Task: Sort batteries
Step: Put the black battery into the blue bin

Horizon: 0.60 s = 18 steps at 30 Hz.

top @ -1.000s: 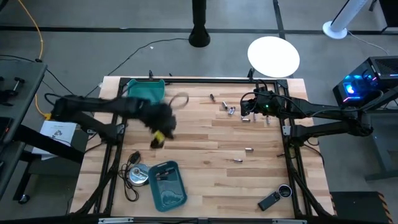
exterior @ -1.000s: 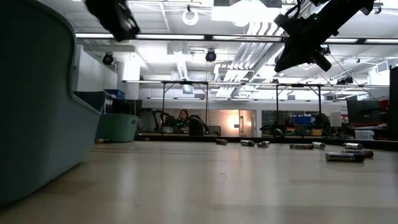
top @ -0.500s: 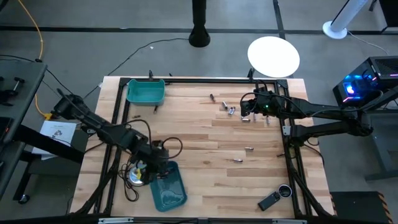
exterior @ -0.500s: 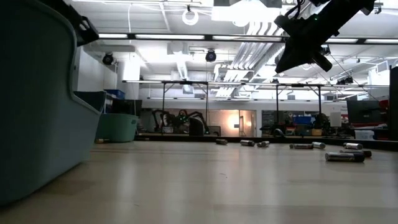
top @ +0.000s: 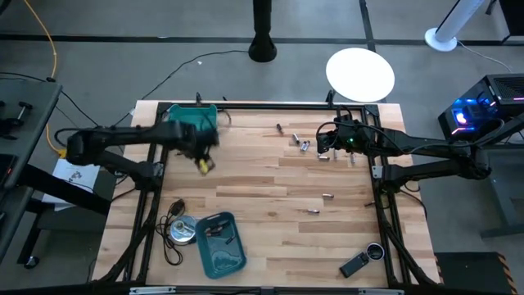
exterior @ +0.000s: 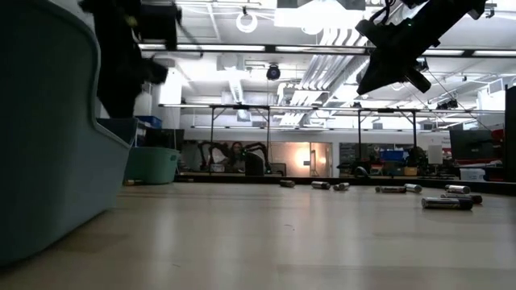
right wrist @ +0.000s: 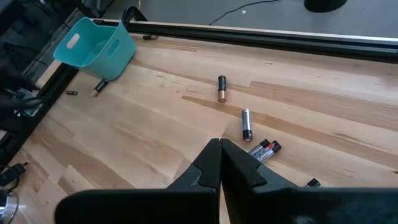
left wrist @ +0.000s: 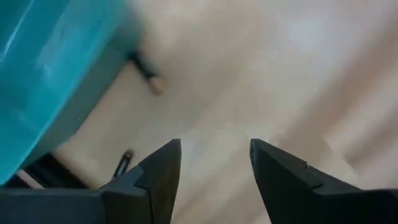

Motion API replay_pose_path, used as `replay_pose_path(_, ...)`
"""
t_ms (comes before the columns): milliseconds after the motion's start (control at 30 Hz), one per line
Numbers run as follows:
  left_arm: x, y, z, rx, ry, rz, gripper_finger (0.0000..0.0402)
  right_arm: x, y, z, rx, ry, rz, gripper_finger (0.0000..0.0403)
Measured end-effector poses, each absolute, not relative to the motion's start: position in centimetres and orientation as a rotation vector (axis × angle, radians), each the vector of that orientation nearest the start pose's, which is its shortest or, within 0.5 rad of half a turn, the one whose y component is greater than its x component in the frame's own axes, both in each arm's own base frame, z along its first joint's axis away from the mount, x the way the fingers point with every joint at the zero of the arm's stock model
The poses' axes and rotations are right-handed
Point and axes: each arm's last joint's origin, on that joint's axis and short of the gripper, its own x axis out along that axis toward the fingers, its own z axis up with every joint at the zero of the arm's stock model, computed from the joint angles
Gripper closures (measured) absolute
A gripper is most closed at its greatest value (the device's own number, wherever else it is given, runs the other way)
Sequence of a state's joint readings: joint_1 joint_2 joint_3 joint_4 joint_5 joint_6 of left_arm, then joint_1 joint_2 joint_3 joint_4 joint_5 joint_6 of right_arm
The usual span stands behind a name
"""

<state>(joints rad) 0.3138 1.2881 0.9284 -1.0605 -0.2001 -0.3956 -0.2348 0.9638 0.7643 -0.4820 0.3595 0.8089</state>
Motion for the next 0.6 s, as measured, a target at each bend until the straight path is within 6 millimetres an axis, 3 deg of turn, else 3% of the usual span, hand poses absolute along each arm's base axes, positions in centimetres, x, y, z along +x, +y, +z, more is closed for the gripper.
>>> replay_pose_path(100, 18.9, 10.1, 21.8, -0.571, 1.258, 0.850, 0.0217, 18.7, -5.5, 27.1, 0.712, 0.418, -0.816, 0.0402)
replay_pose_path(200, 18.3, 11.8, 20.8, -0.688, 1.183, 0.960, 0.0218, 18.7, -5.5, 27.1, 0.713, 0.418, -0.816, 0.0402)
replay_pose_path(600, 19.7, 12.7, 18.2, -0.800, 1.085, 1.242, 0.0218, 18.7, -5.5, 27.1, 0.713, 0.417, -0.815, 0.0402)
